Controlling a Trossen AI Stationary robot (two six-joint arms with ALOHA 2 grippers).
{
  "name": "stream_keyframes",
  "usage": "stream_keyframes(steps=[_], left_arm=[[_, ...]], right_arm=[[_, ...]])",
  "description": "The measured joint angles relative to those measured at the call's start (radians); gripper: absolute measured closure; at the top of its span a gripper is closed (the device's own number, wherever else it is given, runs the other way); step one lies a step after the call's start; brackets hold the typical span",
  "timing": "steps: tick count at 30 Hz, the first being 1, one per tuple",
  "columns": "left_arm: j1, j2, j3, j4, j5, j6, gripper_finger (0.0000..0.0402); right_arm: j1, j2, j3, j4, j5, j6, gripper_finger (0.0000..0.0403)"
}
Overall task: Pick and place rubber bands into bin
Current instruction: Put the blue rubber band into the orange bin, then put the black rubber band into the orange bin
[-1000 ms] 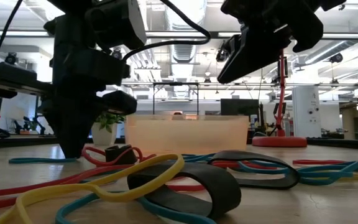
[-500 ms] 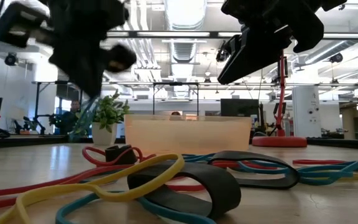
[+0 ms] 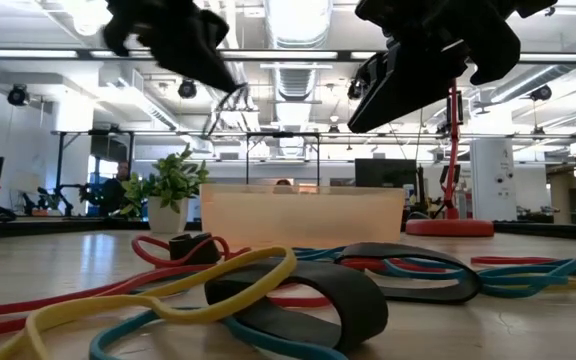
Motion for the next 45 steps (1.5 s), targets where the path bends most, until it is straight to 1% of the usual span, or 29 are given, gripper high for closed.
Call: stream_keyframes(steps=[2, 8, 20, 25, 30, 33, 41, 45], left_arm=[[0.019, 0.011, -0.004, 0.035, -0.020, 0.001, 0.0402], [0.106, 0.062, -0.003, 0.114, -0.030, 0.051, 0.0402], [0.314, 0.176, -0.002, 0.175, -0.023, 0.113, 0.0402], [0.357, 0.208, -0.003, 0.193, -0.018, 0.109, 0.0402], [0.362, 0.224, -0.003, 0.191, -0.013, 0.110, 0.0401], [0.362, 0.224, -0.003, 0.190, 0.002, 0.111, 0.0388], [0.362, 0.224, -0.002, 0.185, 0.008, 0.111, 0.0329], [0.362, 0.221, 0.000, 0.170, 0.009, 0.111, 0.0312]], right_arm=[[0.000, 0.000, 0.000, 0.001, 0.000, -0.003, 0.0341], [0.000, 0.000, 0.000, 0.003, 0.000, -0.003, 0.0341], [0.000, 0.000, 0.000, 0.015, 0.001, 0.001, 0.0344], [0.000, 0.000, 0.000, 0.015, 0.001, 0.004, 0.0346], [0.000, 0.000, 0.000, 0.015, 0.001, 0.005, 0.0346], [0.000, 0.000, 0.000, 0.015, 0.001, 0.020, 0.0346], [0.000, 0.000, 0.000, 0.013, 0.001, 0.051, 0.0346], [0.008, 0.000, 0.000, 0.011, -0.002, 0.051, 0.0346]])
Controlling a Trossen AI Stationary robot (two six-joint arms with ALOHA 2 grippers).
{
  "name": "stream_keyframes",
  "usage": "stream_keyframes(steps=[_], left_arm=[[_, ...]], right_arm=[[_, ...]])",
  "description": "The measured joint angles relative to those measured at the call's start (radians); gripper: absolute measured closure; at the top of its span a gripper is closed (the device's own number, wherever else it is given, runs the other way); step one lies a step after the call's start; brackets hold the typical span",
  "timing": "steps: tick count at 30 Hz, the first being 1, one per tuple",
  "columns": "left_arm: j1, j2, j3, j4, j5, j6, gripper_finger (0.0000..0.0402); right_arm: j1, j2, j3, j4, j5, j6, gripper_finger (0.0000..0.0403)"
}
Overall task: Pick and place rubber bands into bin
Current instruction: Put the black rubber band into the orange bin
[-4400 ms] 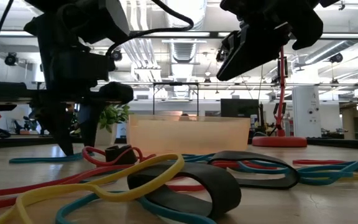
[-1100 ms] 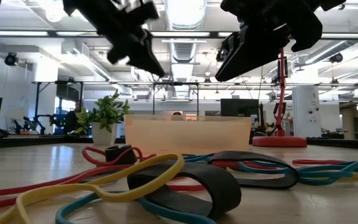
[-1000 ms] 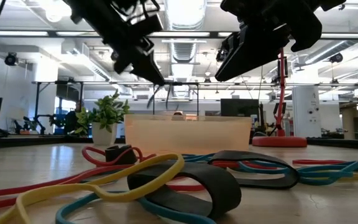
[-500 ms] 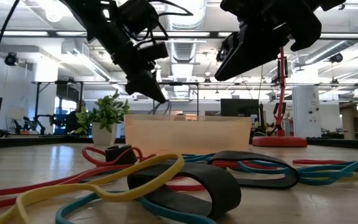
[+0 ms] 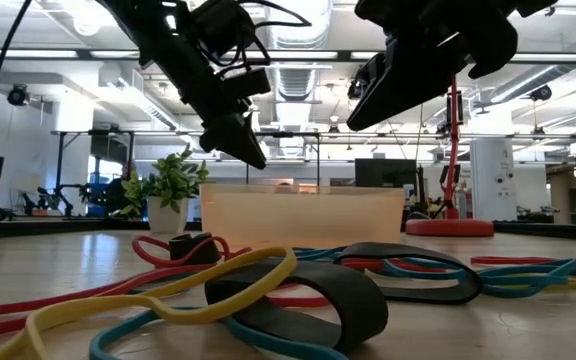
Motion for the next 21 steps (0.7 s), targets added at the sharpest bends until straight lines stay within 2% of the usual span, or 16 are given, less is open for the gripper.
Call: stream_keyframes(steps=[3, 7, 10, 16, 21], left_arm=[[-0.017, -0.025, 0.000, -0.022, 0.042, -0.009, 0.0310], [-0.062, -0.089, -0.003, -0.085, 0.166, -0.068, 0.0310], [-0.118, -0.145, -0.013, -0.121, 0.237, -0.111, 0.0310], [-0.280, -0.263, -0.078, -0.115, 0.251, -0.178, 0.0310], [-0.405, -0.351, -0.166, 0.011, 0.246, -0.235, 0.0310]], right_arm=[[0.019, 0.000, 0.000, -0.003, -0.033, 0.004, 0.0346], [0.054, 0.000, 0.000, -0.005, -0.104, 0.021, 0.0346], [0.086, 0.000, -0.002, -0.003, -0.108, 0.045, 0.0346], [0.148, 0.010, -0.009, 0.087, -0.127, 0.059, 0.0346], [0.169, 0.058, -0.009, 0.196, -0.208, 0.086, 0.0346]])
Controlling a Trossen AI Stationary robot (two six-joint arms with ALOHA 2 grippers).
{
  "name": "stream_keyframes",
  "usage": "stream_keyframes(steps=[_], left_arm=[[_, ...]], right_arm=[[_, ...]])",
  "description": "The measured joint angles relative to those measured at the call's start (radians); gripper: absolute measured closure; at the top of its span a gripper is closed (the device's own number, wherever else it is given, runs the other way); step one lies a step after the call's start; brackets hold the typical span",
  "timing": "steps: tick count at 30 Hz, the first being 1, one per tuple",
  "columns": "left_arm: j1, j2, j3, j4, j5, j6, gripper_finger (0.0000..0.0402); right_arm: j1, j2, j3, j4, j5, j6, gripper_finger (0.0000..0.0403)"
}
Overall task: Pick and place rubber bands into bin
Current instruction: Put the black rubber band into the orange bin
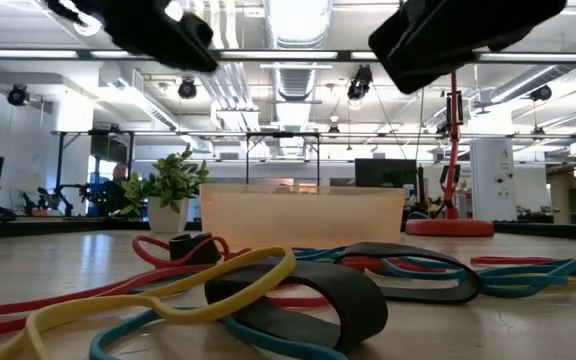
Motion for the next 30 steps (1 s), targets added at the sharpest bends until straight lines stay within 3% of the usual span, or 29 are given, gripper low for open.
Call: stream_keyframes(steps=[7, 13, 22, 30], left_arm=[[-0.102, -0.097, -0.157, 0.268, -0.055, 0.013, 0.0310], [-0.119, -0.156, -0.261, 0.425, -0.149, 0.023, 0.0310], [-0.119, -0.228, -0.307, 0.430, -0.152, 0.024, 0.0310], [-0.119, -0.222, -0.312, 0.435, -0.154, 0.028, 0.0310]], right_arm=[[-0.001, 0.102, 0.004, 0.052, -0.057, 0.105, 0.0341], [0.002, 0.140, 0.005, 0.069, -0.052, 0.195, 0.0305], [0.019, 0.239, 0.013, 0.138, -0.046, 0.238, 0.0247], [0.023, 0.247, 0.028, 0.150, -0.022, 0.242, 0.0227]])
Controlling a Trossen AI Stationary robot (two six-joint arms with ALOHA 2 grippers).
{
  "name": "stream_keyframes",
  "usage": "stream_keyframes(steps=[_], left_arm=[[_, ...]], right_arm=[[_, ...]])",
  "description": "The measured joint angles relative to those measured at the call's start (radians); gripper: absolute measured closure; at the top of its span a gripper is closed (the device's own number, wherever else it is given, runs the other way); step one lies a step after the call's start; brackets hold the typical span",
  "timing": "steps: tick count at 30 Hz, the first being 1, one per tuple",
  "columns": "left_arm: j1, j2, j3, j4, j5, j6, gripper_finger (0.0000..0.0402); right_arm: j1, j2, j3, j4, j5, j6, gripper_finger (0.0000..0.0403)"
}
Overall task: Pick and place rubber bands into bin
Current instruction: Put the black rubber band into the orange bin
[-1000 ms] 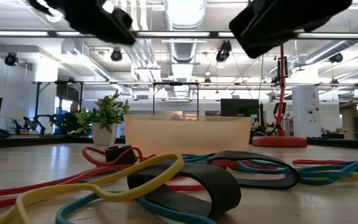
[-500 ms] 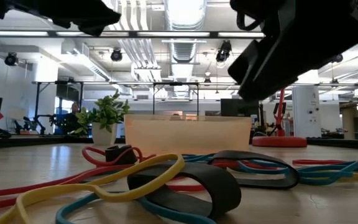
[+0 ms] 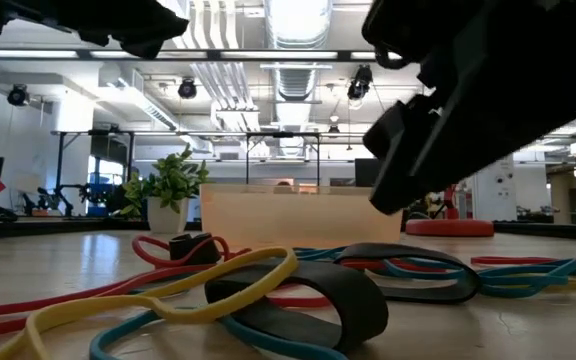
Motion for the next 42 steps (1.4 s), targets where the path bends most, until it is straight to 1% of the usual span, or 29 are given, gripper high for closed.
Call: stream_keyframes(steps=[11, 17, 23, 30, 33, 35, 42], left_arm=[[0.000, 0.000, 0.000, 0.003, -0.004, 0.009, 0.0310], [0.000, 0.000, 0.001, 0.008, -0.003, 0.015, 0.0310], [0.000, 0.000, 0.001, 0.008, -0.003, 0.015, 0.0310], [0.000, 0.000, 0.001, 0.007, -0.003, 0.015, 0.0310], [0.000, 0.000, 0.001, 0.007, -0.003, 0.015, 0.0310], [0.000, 0.000, 0.001, 0.007, -0.003, 0.015, 0.0310], [0.000, 0.000, 0.001, 0.007, -0.003, 0.015, 0.0310]], right_arm=[[0.002, 0.001, 0.001, 0.029, 0.023, 0.000, 0.0227], [0.006, 0.046, 0.004, 0.053, 0.022, 0.005, 0.0227], [0.007, 0.129, 0.042, 0.051, -0.008, 0.020, 0.0227], [0.006, 0.138, 0.054, 0.048, -0.030, 0.048, 0.0230], [0.007, 0.119, 0.051, 0.035, -0.031, 0.045, 0.0247], [0.008, 0.105, 0.051, 0.036, -0.031, 0.023, 0.0270], [0.011, 0.093, 0.051, 0.035, -0.028, -0.056, 0.0382]])
